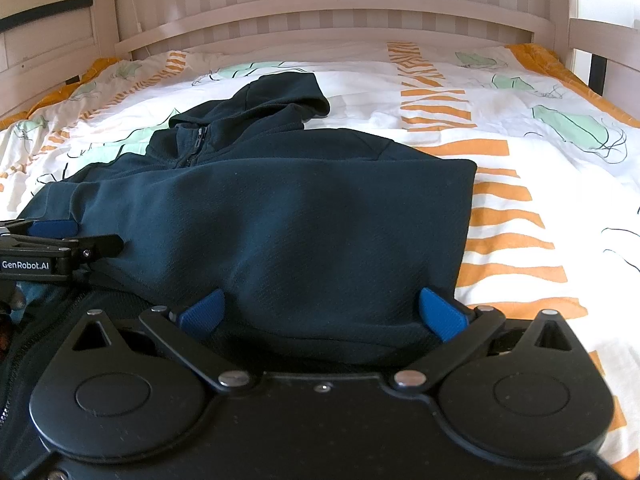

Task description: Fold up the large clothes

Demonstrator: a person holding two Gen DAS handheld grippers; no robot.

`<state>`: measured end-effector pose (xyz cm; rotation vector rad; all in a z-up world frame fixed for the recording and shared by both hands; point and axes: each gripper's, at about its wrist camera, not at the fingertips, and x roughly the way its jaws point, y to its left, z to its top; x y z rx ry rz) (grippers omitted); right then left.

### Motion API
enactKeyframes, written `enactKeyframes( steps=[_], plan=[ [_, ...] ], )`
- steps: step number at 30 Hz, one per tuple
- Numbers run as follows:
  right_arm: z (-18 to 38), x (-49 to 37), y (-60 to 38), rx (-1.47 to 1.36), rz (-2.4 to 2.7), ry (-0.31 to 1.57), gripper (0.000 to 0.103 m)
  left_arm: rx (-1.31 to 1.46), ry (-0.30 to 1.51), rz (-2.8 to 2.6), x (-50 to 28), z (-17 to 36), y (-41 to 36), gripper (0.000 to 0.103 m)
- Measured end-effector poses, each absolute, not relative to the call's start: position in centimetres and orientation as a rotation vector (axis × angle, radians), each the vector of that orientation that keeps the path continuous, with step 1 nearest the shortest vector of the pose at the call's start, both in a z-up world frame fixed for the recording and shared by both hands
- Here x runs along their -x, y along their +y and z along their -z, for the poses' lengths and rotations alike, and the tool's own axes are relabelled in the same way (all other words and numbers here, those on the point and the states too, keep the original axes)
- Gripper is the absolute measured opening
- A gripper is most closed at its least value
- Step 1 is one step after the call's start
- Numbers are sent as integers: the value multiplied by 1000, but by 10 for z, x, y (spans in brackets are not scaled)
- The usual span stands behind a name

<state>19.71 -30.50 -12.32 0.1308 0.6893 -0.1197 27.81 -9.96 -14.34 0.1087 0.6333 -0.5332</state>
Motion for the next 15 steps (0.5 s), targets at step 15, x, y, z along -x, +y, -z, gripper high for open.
enactKeyframes(
  steps=[15],
  plan=[
    [112, -201, -311, -138, 75, 743, 103, -127, 681, 581, -281, 131, -99, 97]
  ],
)
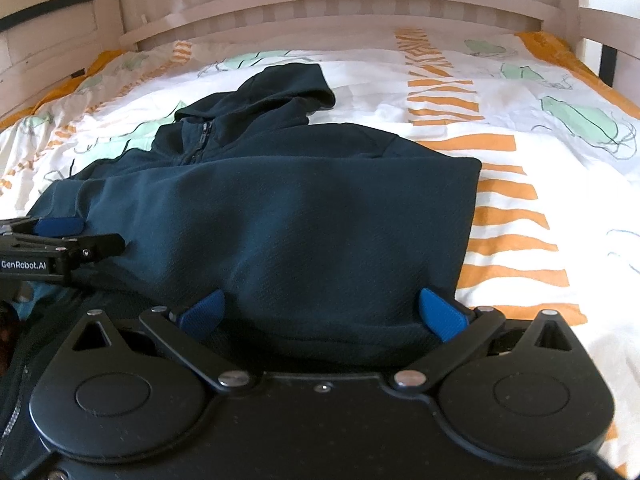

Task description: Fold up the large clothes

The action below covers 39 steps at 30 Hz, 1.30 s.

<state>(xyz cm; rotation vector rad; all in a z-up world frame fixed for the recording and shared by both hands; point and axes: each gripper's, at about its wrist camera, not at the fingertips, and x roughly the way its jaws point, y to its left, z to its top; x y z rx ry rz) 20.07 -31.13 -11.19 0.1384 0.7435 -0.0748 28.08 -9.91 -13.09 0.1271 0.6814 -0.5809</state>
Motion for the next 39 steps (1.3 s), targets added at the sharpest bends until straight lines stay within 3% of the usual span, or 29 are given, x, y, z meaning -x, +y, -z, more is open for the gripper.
enactKeyframes(
  steps=[8, 15, 25, 39],
  plan=[
    [78, -191, -314, -161, 28, 666, 102, -123, 623, 595, -277, 92, -87, 96],
    [57, -230, -321, -231, 1, 641, 102, -83, 624, 557, -321, 65, -88, 96],
    [58, -312, -334, -230, -8, 639, 76, -195, 596, 444, -399, 69, -110, 96],
    [89, -416, -363, -103, 49, 666, 72, -323, 624, 369, -485, 108, -139, 96]
  ],
)
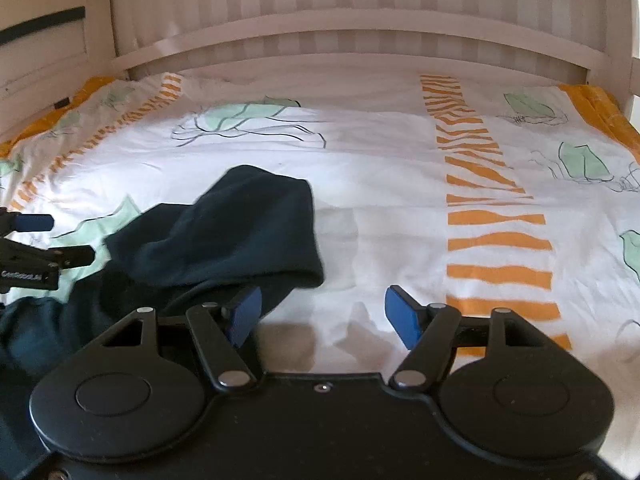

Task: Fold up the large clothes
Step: 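Move both grippers to the hood end of the black hoodie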

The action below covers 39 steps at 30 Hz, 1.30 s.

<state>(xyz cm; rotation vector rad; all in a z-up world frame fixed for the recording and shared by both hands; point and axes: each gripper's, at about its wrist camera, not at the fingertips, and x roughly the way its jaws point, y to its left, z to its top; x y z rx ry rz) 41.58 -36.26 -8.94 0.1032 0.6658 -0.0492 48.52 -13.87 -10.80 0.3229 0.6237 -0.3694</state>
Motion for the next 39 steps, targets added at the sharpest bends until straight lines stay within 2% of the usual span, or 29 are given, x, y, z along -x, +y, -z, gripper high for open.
enactKeyframes(
  steps=[11, 23, 24, 25, 26, 28, 29, 31, 34, 36, 39],
  plan=[
    [111, -449, -369, -43, 80, 712, 71, -369, 630, 384, -495, 128, -146, 96],
    [103, -470, -367, -77, 48, 647, 71, -490, 470, 384, -511, 127, -178, 95],
    [105, -472, -365, -68, 45, 655, 71, -513, 466, 380, -512, 128, -180, 95],
    [106, -474, -363, -55, 42, 666, 71, -513, 460, 370, -513, 127, -180, 89],
    [107, -476, -361, -42, 40, 675, 71, -479, 455, 357, -515, 123, -177, 80],
    [103, -478, -357, -28, 37, 666, 69, -314, 441, 316, -523, 106, -160, 79],
    [96, -477, -357, -38, 33, 637, 65, -201, 431, 279, -528, 97, -146, 80],
    [78, -472, -359, -81, 27, 532, 65, -31, 461, 232, -537, 90, -122, 81],
    [61, -471, -361, -139, 20, 445, 66, -22, 559, 228, -548, 102, -112, 81],
    [67, -479, -359, -119, 30, 503, 66, -120, 584, 223, -547, 114, -116, 81],
    [91, -495, -354, -26, 52, 699, 66, -237, 659, 272, -548, 134, -123, 81]
  ],
)
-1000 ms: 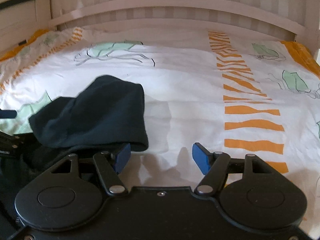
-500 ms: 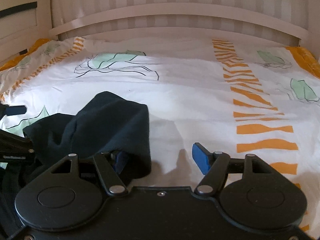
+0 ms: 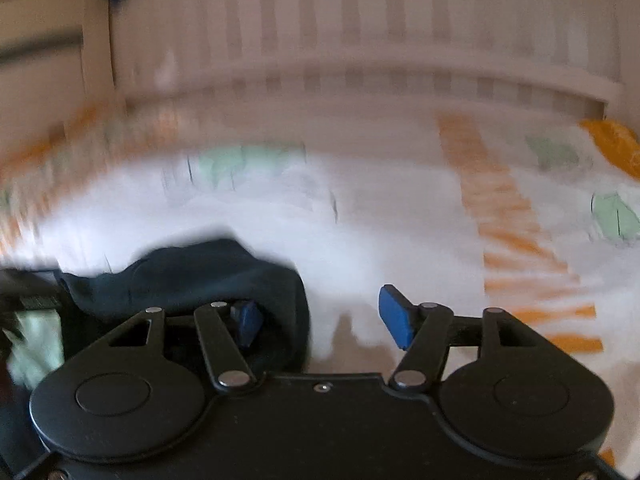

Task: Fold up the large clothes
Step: 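Move both grippers to the hood end of the black hoodie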

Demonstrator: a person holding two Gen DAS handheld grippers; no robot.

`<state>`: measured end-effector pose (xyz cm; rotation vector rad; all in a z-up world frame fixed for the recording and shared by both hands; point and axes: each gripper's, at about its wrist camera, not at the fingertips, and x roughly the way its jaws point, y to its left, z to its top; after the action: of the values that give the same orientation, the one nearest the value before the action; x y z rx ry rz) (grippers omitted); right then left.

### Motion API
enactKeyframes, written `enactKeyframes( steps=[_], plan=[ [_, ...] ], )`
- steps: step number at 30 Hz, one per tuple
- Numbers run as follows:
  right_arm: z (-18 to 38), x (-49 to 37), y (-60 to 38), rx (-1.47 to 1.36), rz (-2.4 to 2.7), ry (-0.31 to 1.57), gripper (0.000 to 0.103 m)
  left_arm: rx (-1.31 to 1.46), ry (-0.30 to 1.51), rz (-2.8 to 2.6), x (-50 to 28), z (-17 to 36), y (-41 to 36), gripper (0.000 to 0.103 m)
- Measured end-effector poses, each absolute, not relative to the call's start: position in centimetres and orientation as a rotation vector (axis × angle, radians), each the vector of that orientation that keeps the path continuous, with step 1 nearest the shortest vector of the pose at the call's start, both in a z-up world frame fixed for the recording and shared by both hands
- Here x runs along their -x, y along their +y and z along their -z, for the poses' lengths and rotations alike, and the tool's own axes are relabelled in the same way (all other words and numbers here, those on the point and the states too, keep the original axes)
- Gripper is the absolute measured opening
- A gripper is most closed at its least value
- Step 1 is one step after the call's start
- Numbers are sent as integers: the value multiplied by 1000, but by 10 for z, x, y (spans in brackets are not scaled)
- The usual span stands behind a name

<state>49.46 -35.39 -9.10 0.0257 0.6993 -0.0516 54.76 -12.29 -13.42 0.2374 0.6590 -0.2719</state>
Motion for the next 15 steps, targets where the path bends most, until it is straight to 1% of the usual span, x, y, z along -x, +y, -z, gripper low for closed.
enactKeyframes(
  steps=[2, 7, 15],
  plan=[
    [109, -496, -355, 14, 48, 797, 66, -280, 687, 314, -545, 141, -123, 80],
    [111, -478, -373, -58, 29, 782, 69, -290, 694, 380, -543, 126, -108, 80],
    [101, -458, -394, -145, 26, 799, 71, -178, 662, 502, -522, 88, -75, 80]
  ],
)
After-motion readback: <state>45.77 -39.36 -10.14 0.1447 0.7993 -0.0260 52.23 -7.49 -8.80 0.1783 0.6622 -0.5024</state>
